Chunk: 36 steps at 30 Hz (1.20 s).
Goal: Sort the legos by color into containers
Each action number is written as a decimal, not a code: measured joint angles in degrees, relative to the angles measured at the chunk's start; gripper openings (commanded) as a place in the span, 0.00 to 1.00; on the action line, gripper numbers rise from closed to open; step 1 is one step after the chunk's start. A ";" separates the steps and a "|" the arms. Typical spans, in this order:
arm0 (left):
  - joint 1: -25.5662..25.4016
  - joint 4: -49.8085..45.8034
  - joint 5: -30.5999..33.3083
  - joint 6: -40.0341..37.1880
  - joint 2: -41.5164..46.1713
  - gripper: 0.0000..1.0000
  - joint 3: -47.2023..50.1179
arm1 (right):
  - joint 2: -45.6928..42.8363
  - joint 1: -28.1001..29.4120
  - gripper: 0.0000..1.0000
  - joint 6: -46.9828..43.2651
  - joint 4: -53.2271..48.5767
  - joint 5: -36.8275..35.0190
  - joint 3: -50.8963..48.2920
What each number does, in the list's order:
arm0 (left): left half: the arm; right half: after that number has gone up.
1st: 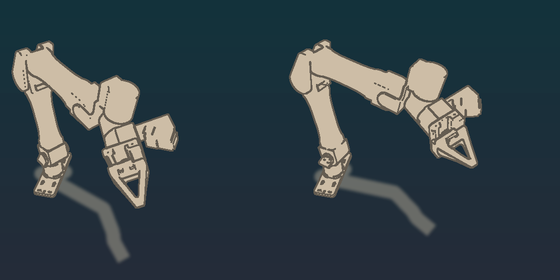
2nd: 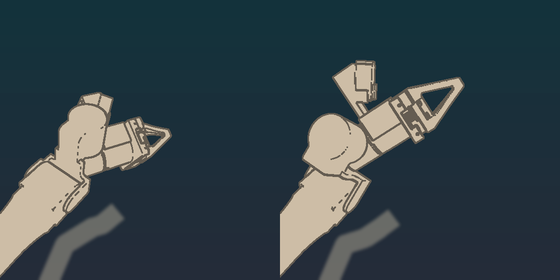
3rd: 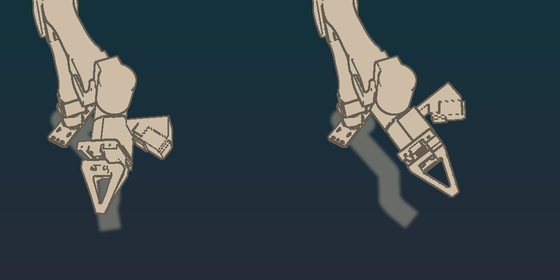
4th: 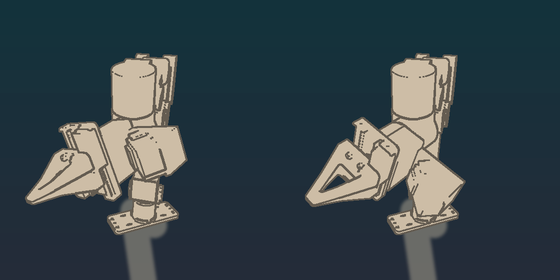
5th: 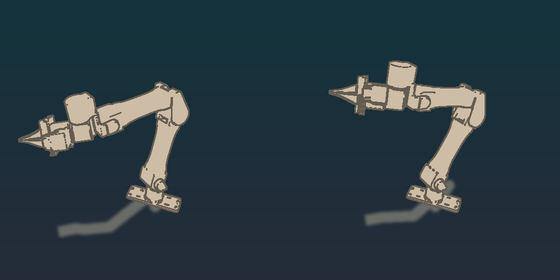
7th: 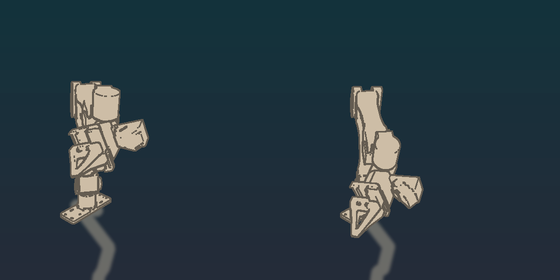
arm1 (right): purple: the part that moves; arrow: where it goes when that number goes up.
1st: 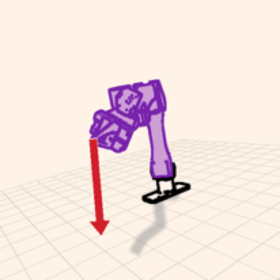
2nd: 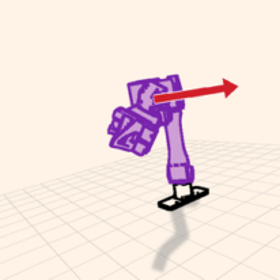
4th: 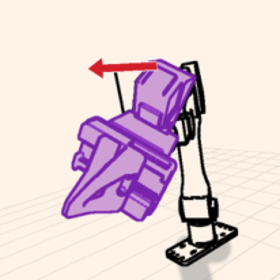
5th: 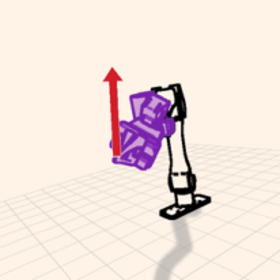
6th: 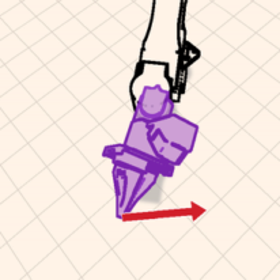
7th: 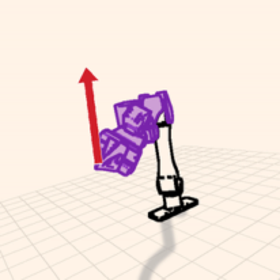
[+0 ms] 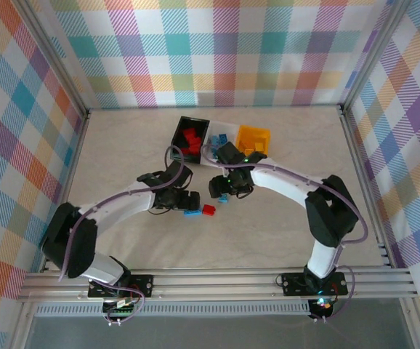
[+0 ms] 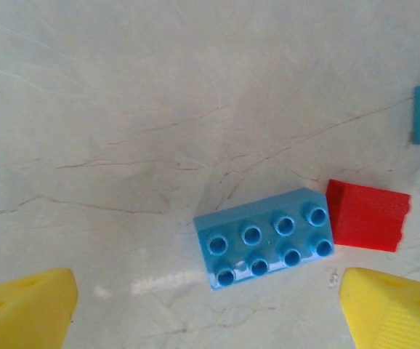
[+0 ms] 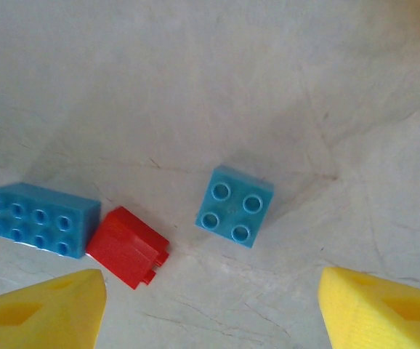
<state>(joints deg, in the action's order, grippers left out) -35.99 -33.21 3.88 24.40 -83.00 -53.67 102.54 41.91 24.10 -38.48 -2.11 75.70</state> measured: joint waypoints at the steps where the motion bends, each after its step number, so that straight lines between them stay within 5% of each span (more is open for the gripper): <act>1: 0.09 -0.15 0.37 0.22 1.57 0.93 0.00 | 1.25 0.13 0.76 0.55 -0.44 -0.35 0.37; 10: 0.31 -1.79 2.21 0.46 8.66 0.93 1.97 | 7.85 0.20 0.70 3.41 -1.84 -3.41 3.61; 21: 2.12 -2.82 2.23 0.37 10.95 0.93 4.22 | 13.57 0.28 0.43 5.20 -1.92 -4.35 6.19; 36: 3.19 -2.62 1.55 0.24 12.15 0.93 6.43 | 11.32 0.94 0.35 5.01 -3.30 -6.03 8.41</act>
<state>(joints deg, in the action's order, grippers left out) -32.80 -35.83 5.43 24.64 -70.85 -47.24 113.86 42.85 29.10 -41.78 -8.14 84.12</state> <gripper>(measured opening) 0.932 0.352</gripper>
